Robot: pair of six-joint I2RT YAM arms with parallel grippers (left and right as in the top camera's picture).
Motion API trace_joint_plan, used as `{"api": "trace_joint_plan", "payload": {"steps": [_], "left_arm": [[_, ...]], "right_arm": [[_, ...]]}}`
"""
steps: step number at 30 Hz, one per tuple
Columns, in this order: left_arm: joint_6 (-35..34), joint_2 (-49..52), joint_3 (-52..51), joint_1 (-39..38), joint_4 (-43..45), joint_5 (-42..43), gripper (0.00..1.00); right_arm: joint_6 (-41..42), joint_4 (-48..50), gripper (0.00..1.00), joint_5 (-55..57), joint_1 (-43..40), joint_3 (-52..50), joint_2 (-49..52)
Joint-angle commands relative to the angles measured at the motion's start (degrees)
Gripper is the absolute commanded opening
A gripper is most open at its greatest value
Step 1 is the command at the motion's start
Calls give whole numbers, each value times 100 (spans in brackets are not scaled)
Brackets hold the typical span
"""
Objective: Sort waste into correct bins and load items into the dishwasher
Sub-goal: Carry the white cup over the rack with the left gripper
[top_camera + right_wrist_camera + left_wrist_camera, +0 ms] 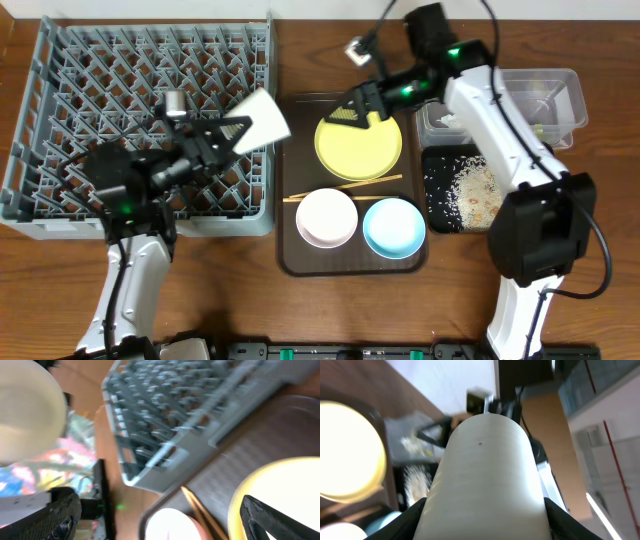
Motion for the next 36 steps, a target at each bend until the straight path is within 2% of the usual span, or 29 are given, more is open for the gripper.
{"api": "trace_joint_plan", "payload": {"steps": [1,9,12,14,19,23,27,30,36], "left_arm": [[402,2,98,302,-42,-282,36],[872,2,125,667,-1397,-1484,36],[1224,2,337,667,-1958,-1655,36],[1602,2,636,667,-2603,-1663,36],[2957,0,1738,638,-4881,-2037,36],[4076,-2,2719,428,-6964,-3032,36],[4791,-2,3480,7,-8603,-4229,36],[5021,-4,3740,-387,-9407,-5018,36],[5027,48,3757,-1178,-10647,-6470,37]], "right_arm": [[26,-68,99,354,-195,-17,13],[26,-105,99,540,-275,-17,13],[26,-118,99,564,-271,-17,13],[26,-114,99,562,-256,-17,13],[26,-111,99,562,-199,-17,13],[26,-120,99,564,-205,-17,13],[24,-116,99,564,-203,-17,13],[28,-118,99,562,-199,-17,13],[24,-186,99,564,-199,-17,13]]}}
